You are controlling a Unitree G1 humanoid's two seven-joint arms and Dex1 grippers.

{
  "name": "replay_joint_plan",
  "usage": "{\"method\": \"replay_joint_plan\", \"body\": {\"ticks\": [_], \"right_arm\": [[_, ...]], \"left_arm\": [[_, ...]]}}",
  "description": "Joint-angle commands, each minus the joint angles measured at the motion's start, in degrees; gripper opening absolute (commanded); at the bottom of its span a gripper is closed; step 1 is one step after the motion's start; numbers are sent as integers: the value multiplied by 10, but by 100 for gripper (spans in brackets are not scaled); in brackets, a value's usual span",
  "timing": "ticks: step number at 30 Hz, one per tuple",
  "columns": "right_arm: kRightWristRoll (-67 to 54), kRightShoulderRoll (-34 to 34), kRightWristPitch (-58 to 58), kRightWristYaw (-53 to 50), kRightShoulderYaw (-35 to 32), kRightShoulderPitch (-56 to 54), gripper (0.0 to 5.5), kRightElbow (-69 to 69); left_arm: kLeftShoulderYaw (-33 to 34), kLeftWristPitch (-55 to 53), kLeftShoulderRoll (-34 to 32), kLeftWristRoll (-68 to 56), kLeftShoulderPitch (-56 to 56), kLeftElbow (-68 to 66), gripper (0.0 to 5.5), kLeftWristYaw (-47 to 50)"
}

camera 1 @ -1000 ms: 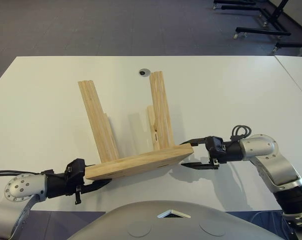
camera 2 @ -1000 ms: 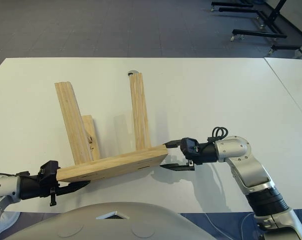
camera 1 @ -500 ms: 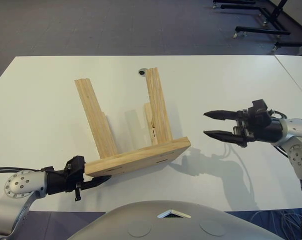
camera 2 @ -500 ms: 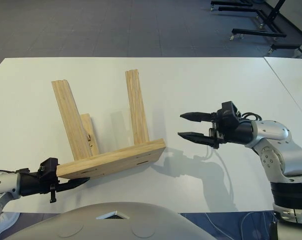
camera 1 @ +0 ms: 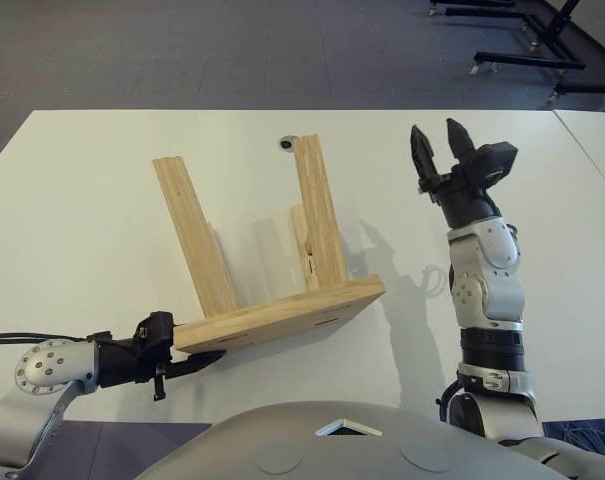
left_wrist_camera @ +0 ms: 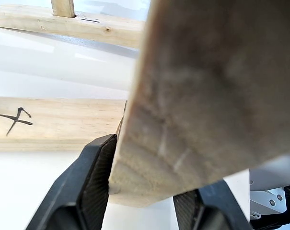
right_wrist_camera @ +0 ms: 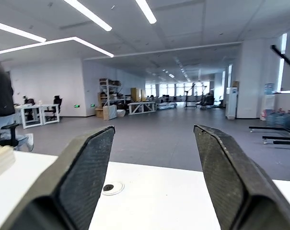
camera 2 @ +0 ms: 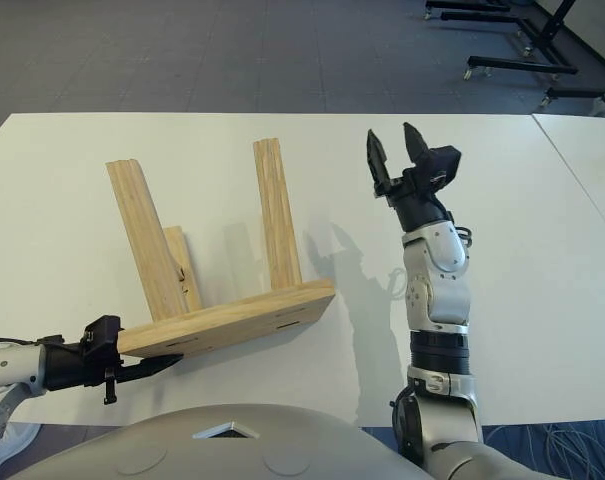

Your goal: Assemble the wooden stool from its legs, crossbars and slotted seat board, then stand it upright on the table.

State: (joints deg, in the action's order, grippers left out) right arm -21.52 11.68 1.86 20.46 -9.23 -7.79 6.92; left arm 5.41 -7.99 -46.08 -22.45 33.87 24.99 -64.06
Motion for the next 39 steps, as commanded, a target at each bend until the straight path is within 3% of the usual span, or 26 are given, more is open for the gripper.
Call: {"method": "replay_joint_plan", "body": {"ticks": [1,9,17,29,39], "right_arm": [[-20,48,-28,61,6,67,305,67],[4,152,-6,250,70,191,305,56],[43,280,43,446,124,157,305,-21],[29,256,-2,517,204,114,305,-30],[27,279,-41,542,226,101,305,-8]], "left_arm": [[10,2,4,0,18,2,163,11],[9,10,0,0,9,-8,162,12],[5,11,-32,4,-34,-35,158,-30],[-34,15,-37,16,-91,-60,154,-58],[-43,21,-38,23,-91,-65,154,-51]]}}
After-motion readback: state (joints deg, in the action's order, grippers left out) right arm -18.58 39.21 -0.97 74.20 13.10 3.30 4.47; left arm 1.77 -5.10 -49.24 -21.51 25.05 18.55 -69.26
